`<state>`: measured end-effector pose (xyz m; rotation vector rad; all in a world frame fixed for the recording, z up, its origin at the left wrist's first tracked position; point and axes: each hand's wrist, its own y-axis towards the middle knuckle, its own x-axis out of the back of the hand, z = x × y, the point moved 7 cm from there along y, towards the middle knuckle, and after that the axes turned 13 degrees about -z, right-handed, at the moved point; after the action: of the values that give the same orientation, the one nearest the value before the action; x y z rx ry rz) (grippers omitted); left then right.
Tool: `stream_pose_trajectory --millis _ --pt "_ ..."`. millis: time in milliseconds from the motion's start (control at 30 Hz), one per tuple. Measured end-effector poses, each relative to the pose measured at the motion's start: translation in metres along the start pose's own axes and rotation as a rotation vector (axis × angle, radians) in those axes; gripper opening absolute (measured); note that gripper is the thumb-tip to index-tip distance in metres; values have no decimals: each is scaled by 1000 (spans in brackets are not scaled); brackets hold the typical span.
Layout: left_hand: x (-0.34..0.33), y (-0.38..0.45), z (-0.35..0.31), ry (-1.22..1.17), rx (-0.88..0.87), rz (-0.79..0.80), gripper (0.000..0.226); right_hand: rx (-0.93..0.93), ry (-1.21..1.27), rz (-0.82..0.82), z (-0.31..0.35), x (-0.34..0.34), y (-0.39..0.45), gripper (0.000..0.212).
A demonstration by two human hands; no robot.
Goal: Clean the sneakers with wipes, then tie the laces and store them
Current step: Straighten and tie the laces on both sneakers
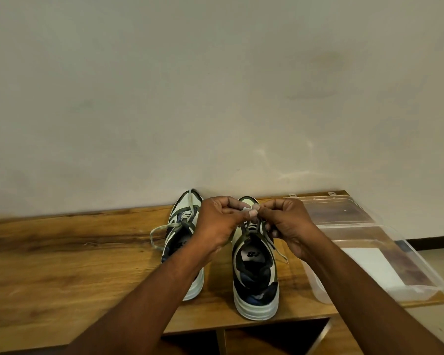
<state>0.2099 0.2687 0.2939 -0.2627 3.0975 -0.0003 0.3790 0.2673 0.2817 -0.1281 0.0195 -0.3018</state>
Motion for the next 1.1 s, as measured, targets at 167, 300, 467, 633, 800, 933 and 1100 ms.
stream_pose_trajectory --millis 167,300,467,633,800,933,1100 --pt "2 2 -1 78 -25 20 13 93 -64 -64 4 4 1 19" --pt "4 6 1 99 -31 -42 14 233 -172 52 18 0 -8 8" --pt "9 10 4 162 -45 -61 14 366 -401 210 23 -9 -16 19" --pt "7 11 1 300 -136 7 8 566 -679 165 21 -14 -10 18" --pt "4 11 -8 498 -316 102 4 506 -798 240 11 -16 -6 15" --pt "4 11 -5 446 -275 91 6 449 -717 294 9 -16 -9 14" --pt "5 10 2 227 -73 7 10 551 -698 232 16 -13 -13 3"
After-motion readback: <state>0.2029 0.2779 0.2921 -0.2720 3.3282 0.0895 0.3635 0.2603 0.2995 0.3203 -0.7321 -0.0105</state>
